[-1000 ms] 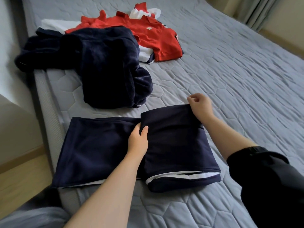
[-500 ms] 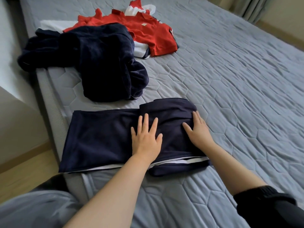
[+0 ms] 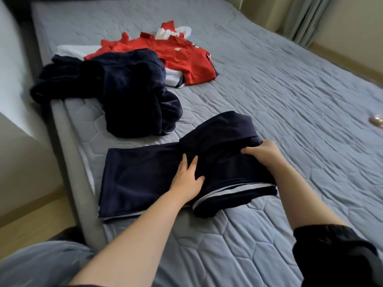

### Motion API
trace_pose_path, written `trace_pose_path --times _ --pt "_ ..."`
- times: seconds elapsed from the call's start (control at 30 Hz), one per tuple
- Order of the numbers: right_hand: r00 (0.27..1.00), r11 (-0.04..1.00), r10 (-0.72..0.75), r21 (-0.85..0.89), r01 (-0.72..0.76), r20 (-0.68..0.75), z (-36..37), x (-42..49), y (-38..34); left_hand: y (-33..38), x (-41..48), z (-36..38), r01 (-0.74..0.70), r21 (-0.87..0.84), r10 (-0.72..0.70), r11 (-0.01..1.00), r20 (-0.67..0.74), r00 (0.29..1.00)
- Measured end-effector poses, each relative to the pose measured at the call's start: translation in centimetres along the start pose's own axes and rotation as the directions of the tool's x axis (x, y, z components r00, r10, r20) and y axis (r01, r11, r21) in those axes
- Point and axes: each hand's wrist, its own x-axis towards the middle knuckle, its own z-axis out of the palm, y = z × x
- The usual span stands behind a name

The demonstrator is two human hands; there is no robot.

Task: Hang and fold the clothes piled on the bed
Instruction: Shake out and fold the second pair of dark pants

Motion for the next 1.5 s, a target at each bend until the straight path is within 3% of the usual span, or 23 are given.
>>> trace_pose_path --times 0.13,0.3,0.4,0.53,0.6,0.63,0.67,0.7,0.73,0.77,0.87,0.93,1.0,1.07,1.27,1.33,1.43,1.5 --pt "0.985 0.975 -0.066 -0.222 0.03 -0.157 -1.6 -0.5 -2.4 1.4 -0.3 -0.5 0.013 -0.256 0.014 0.967 0.106 0.994" --pt "0.892 0.815 -0.297 -0.577 0.051 -0.34 -2.9 -1.7 -5.3 3.2 -1.2 -0.5 0.091 -0.57 0.061 0.816 0.242 0.968" --pt "0.865 0.751 -0.377 -0.656 0.076 -0.332 -2.9 -2.8 -7.5 3.7 -1.9 -0.4 0.215 -0.744 0.086 0.633 0.343 0.935" --pt "0.892 0.723 -0.414 -0.661 0.2 -0.183 -0.3 -5.3 -10.2 3.1 -1.8 -1.6 0.296 -0.873 0.056 0.388 0.343 0.938" --pt "0.898 0.738 -0.437 -0.594 0.32 -0.058 1.8 -6.5 -11.2 2.7 -1.5 -2.6 0.303 -0.915 0.028 0.267 0.321 0.947" --pt "0.906 0.8 -0.421 -0.456 0.39 0.036 2.9 -6.8 -11.5 2.6 -1.4 -3.4 0.287 -0.94 0.022 0.186 0.296 0.955" --pt "0.919 0.894 -0.364 -0.22 0.391 0.153 4.0 -7.2 -11.8 2.2 -1.1 -4.2 0.252 -0.963 0.0 0.1 0.253 0.967" --pt "0.916 0.953 -0.298 0.032 0.301 0.269 5.0 -7.4 -11.8 1.7 -0.9 -5.3 0.206 -0.978 -0.05 0.027 0.204 0.978" --pt "0.909 0.964 -0.252 0.165 0.207 0.331 5.9 -7.0 -11.4 0.8 -0.6 -6.4 0.162 -0.987 -0.15 -0.001 0.16 0.976" --pt "0.917 0.968 -0.234 0.167 0.188 0.322 6.7 -6.4 -10.7 -0.1 -0.4 -7.4 0.138 -0.99 -0.272 0.006 0.132 0.953" --pt "0.966 0.966 -0.224 -0.103 0.237 0.125 8.5 -3.7 -7.8 -3.0 0.1 -9.0 0.195 -0.969 -0.49 0.148 0.099 0.866" --pt "0.987 0.972 -0.141 -0.18 0.153 0.076 9.0 -2.4 -5.4 -3.6 0.1 -9.1 0.262 -0.887 -0.574 0.381 -0.005 0.819" --pt "0.993 0.987 -0.027 -0.156 0.046 0.117 9.4 -1.7 -3.1 -3.6 0.0 -8.4 0.366 -0.665 -0.596 0.651 -0.15 0.789" --pt "0.967 0.996 0.086 -0.015 -0.085 0.241 9.6 -1.8 -1.3 -3.5 -0.5 -7.5 0.421 -0.507 -0.593 0.752 -0.242 0.768" --pt "0.811 0.911 0.209 0.193 -0.365 0.547 7.7 -2.0 -0.4 -4.4 -0.2 -6.4 0.316 -0.803 -0.564 0.505 -0.029 0.825" --pt "0.826 0.886 0.184 0.275 -0.374 0.533 6.8 -2.2 -1.5 -4.3 -0.2 -6.2 0.29 -0.851 -0.528 0.437 0.018 0.849" --pt "0.945 0.95 0.022 0.286 -0.122 0.327 4.8 -2.3 -4.9 -3.3 -0.7 -5.4 0.213 -0.899 -0.432 0.382 0.03 0.901" --pt "0.975 0.981 -0.128 0.164 0.098 0.182 2.8 -2.9 -8.0 -2.5 -0.9 -4.9 0.215 -0.893 -0.378 0.397 0.054 0.924"
